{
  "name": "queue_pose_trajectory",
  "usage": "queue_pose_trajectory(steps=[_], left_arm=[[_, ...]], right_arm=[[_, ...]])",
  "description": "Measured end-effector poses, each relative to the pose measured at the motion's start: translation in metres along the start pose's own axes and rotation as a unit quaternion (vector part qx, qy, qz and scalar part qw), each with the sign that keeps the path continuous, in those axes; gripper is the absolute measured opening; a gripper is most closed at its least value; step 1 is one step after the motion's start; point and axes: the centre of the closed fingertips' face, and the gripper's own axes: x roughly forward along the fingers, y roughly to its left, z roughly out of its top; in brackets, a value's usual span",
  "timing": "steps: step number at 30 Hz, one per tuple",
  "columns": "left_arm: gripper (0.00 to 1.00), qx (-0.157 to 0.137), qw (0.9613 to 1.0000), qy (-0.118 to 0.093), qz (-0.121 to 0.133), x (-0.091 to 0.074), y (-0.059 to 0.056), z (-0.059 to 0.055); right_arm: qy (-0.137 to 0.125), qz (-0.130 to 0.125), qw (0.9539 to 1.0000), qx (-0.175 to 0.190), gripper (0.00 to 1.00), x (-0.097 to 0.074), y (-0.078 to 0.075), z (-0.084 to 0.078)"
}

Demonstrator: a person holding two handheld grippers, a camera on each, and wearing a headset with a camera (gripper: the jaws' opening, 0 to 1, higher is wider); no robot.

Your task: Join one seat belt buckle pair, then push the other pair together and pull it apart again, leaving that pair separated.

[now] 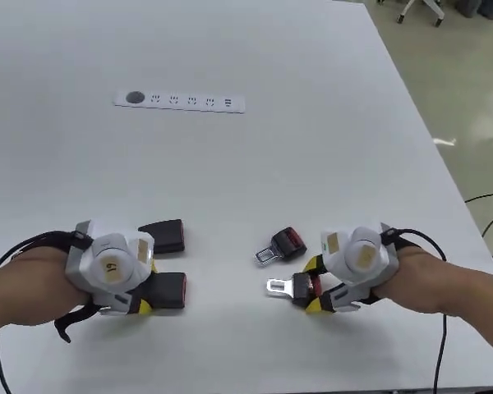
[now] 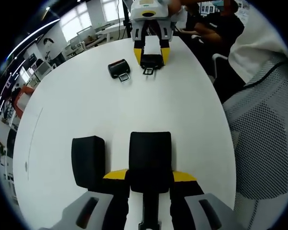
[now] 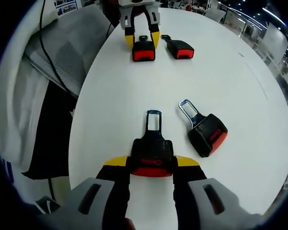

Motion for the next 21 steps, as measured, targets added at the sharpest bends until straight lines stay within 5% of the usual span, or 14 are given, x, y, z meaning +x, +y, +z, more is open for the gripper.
queue_pose_trajectory(steps=[8, 21], left_arm=[[0.33, -0.004, 1.0, 0.0, -0.005, 0.001, 0.001, -0.001], [0.33, -0.014, 0.9998, -0.008, -0.011, 0.001, 0.0, -0.001]], right_arm=[[0.02, -0.01, 0.9997, -0.011, 0.33, -0.002, 0.002, 0.003], [-0.004, 0.002, 1.0, -0.009, 0.33, 0.016, 0.013, 0.035]])
